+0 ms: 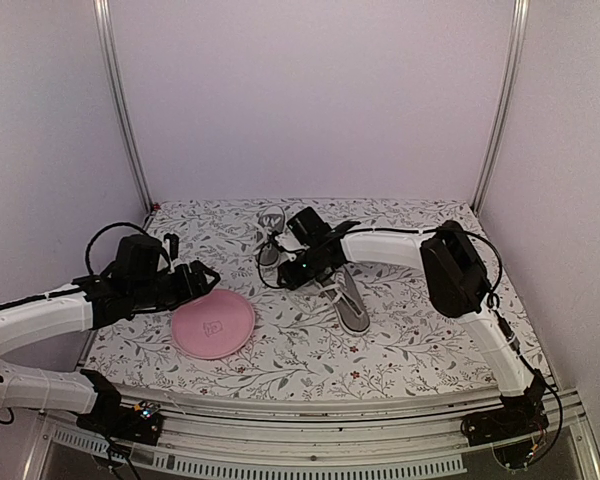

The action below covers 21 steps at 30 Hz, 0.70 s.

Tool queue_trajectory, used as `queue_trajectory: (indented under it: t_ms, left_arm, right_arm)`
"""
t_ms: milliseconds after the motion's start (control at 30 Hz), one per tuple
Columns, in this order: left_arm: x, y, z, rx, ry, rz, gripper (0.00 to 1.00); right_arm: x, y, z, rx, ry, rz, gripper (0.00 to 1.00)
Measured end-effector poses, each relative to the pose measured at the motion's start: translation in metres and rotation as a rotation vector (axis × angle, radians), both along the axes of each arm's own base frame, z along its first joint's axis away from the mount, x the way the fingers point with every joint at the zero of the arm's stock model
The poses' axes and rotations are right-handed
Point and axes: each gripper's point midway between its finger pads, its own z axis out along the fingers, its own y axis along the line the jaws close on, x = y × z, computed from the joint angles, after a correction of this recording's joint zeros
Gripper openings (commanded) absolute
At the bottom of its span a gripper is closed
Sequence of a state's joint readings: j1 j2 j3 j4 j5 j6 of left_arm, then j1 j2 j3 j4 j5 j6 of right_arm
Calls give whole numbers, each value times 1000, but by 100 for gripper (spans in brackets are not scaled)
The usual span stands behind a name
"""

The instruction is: Tie the shoes

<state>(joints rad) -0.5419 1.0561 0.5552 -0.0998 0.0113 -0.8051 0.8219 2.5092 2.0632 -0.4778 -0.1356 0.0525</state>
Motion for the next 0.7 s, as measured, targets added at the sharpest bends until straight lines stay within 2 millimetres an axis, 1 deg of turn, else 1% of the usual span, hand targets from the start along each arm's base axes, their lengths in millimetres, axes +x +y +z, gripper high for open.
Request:
queue_trajectory:
  t_ms: [133,200,267,333,400,600,700]
  left_arm:
    - [-1,0,-2,1,4,-1,80]
    - [-2,1,-4,3,9,-1,80]
    - [-2,1,-5,3,11,-2,80]
    - [-2,1,-6,4,12,-3,80]
    - [-2,0,-7,5,15,-3,80]
    - [-2,-1,-13,12,32,-3,80]
    - [-3,-4,-18,21,46,-14,79]
  right_arm:
    - [1,4,0,15,3,0,39]
    - [3,5,-1,15,-1,-1,33]
    - [3,5,-2,6,-11,1,23]
    - [5,3,-3,-8,-26,-2,11]
    - [7,1,-4,-20,-37,-12,3]
    - [10,0,-3,-37,-59,-26,2]
    - [11,-1,1,-31,-58,-41,2]
